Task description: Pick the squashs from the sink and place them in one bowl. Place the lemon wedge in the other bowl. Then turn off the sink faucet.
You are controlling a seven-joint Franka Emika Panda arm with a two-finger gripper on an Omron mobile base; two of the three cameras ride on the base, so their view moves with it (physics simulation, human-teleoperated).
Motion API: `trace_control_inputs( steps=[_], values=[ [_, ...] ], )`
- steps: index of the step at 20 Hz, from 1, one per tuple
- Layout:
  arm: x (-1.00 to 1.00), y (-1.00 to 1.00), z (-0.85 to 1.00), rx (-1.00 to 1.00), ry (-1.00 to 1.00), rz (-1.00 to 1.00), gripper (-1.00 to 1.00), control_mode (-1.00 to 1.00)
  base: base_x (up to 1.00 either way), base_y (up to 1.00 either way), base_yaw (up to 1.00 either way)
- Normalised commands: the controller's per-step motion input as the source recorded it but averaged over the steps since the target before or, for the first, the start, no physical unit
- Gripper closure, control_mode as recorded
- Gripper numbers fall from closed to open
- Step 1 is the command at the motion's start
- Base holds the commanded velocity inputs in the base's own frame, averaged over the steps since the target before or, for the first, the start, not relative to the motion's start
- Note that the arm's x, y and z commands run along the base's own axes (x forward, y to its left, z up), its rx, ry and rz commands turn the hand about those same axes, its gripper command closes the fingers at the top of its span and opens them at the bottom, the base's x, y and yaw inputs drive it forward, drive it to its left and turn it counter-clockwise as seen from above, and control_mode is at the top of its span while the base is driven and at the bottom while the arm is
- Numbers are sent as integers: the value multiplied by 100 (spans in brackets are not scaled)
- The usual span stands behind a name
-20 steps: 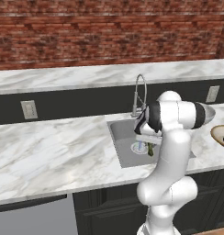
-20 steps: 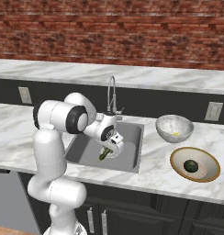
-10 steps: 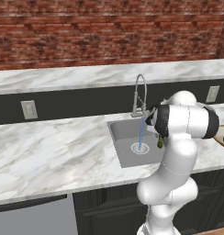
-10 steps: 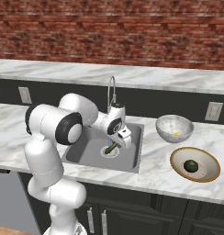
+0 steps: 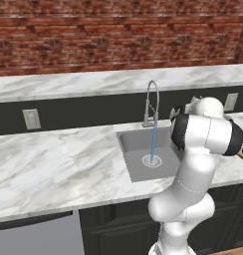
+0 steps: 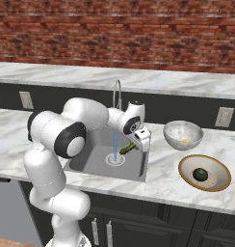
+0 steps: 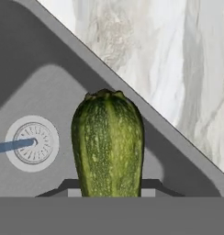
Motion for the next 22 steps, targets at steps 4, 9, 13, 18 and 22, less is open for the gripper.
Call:
trace_control_inputs(
  steps=[4, 9, 13, 18, 22],
  values=[
    [-5, -72, 29, 3, 2, -14, 100, -100, 0, 0, 0],
    [-13, -74, 30, 5, 3, -16, 100, -100, 0, 0, 0],
    [-17, -71, 20, 8, 5, -19, 100, -100, 0, 0, 0],
    [-18, -71, 14, 9, 5, -20, 100, -100, 0, 0, 0],
    [-21, -70, 23, 8, 4, -20, 100, -100, 0, 0, 0]
  ],
)
